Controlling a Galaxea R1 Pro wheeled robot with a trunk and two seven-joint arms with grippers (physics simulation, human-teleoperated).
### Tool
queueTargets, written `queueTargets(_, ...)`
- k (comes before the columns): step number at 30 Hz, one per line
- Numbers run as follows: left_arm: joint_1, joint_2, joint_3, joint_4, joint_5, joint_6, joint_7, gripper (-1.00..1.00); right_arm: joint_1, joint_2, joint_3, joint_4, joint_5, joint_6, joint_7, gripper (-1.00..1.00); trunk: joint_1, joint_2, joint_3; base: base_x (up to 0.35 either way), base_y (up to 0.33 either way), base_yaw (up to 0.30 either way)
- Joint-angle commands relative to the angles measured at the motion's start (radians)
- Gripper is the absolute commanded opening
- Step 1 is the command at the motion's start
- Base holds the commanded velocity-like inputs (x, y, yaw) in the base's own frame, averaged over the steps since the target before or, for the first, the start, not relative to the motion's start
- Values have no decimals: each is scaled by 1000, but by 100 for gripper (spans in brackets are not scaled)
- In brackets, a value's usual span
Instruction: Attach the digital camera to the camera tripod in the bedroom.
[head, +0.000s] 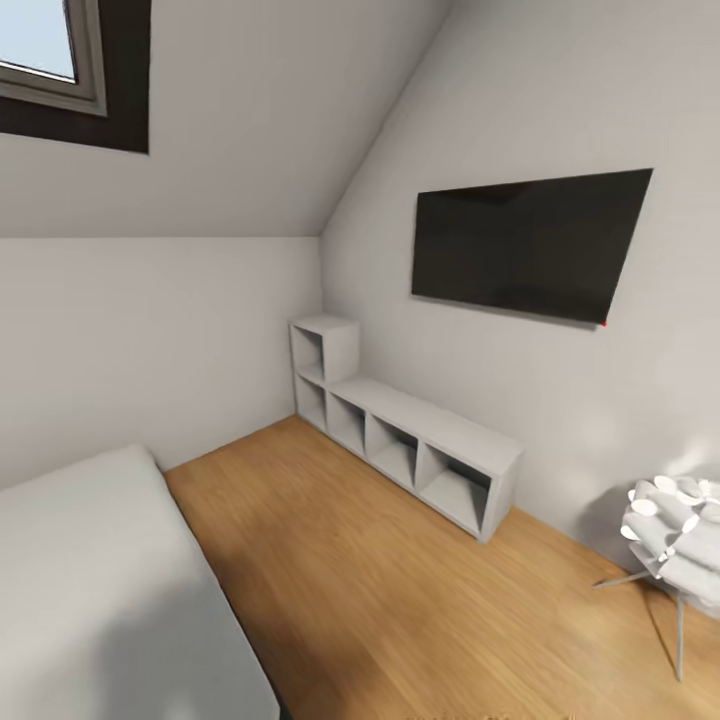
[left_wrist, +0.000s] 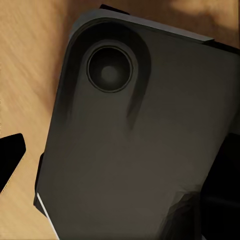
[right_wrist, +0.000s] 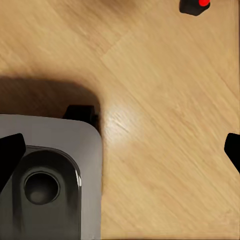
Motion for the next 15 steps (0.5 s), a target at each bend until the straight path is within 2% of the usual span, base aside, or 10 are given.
queueTargets(1,1,0,1,-2,4,-1,0,100,-1,0,8,3,-11,-5,6,100,0,0,-1,6,0,-281)
queueTargets(15,1,0,2,-2,4,-1,0,100,-1,0,8,3,-11,-5,6,100,0,0,-1,2,0,-281)
